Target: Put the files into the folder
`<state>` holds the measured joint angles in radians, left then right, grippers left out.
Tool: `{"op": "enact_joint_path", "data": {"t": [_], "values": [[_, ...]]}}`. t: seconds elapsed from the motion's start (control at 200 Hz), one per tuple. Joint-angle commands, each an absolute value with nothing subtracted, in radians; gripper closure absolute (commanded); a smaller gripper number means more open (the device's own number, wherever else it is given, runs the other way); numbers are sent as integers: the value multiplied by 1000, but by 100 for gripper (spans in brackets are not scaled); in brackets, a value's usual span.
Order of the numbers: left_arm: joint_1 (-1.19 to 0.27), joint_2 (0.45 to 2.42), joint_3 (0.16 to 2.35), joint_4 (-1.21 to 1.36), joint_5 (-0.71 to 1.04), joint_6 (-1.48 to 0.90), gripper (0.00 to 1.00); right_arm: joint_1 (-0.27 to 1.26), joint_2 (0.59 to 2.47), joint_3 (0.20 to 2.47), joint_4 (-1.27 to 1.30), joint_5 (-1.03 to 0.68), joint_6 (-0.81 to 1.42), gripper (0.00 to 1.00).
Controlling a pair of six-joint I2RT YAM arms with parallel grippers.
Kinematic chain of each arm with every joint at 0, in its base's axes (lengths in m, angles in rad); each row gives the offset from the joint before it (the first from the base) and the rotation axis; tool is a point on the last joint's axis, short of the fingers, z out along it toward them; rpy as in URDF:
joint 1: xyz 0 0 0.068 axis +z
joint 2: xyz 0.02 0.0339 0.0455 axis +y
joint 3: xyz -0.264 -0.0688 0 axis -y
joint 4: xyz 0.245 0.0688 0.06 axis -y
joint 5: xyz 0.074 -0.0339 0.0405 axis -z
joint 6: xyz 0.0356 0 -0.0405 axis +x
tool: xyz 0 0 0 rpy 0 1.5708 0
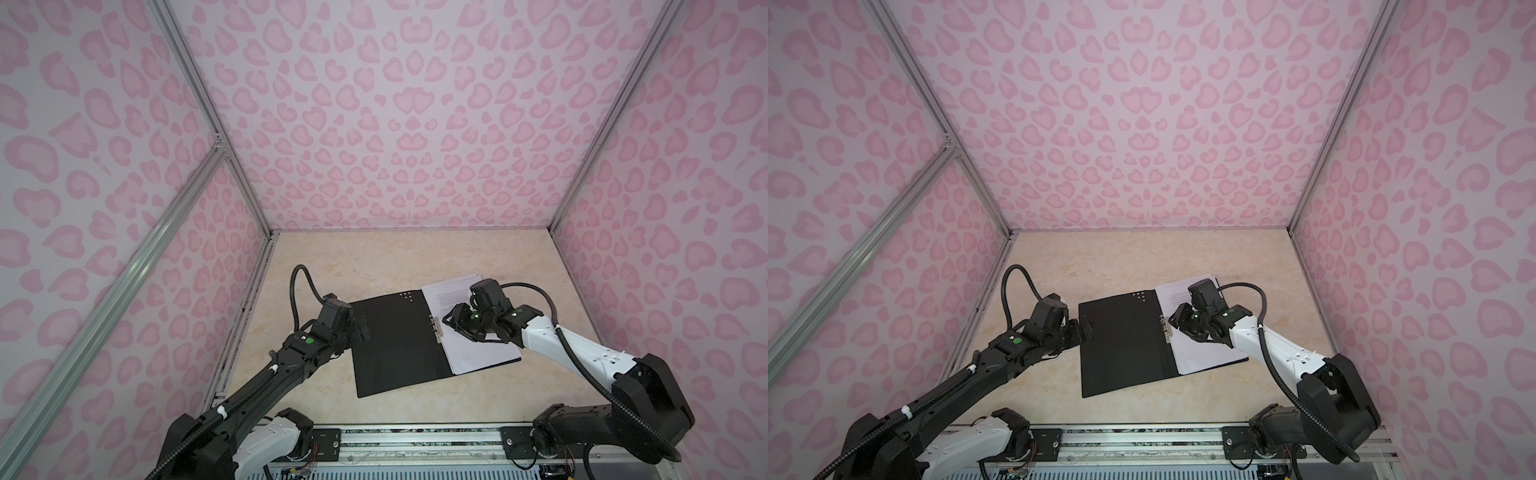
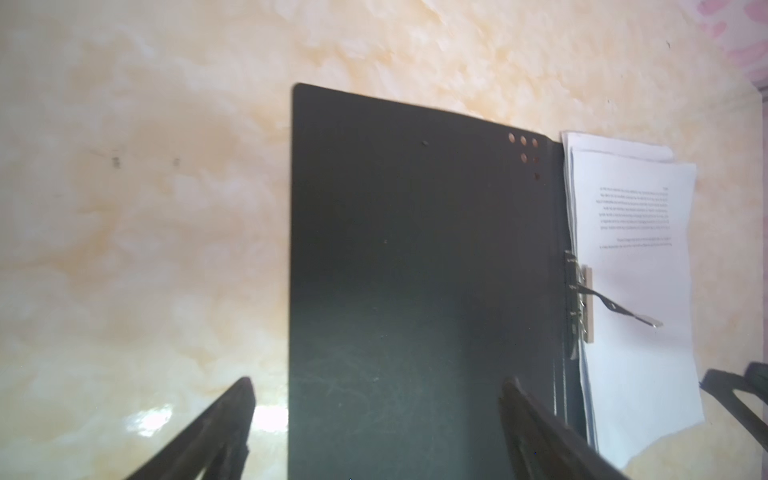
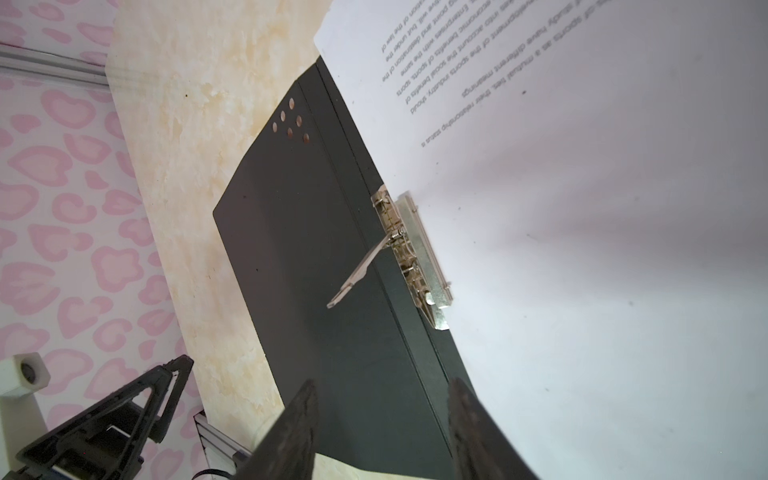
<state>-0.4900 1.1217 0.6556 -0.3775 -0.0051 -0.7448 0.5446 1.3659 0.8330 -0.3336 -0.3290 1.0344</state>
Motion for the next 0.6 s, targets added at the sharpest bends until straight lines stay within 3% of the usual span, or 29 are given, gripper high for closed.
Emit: {"op": "enact_joint_path", "data": {"t": [0.0,0.385,0.595], "values": [[-502,1210,702,-325,120,-686,10,568,1396,862,-354,-262,1135,48],[-555,1405,714,-208,196,-702,13,617,1527,973,-345,-243,1218,52],[-555,1418,684,-198,183,-703,13,626,1575,985,-325,-257,1238,66]]}}
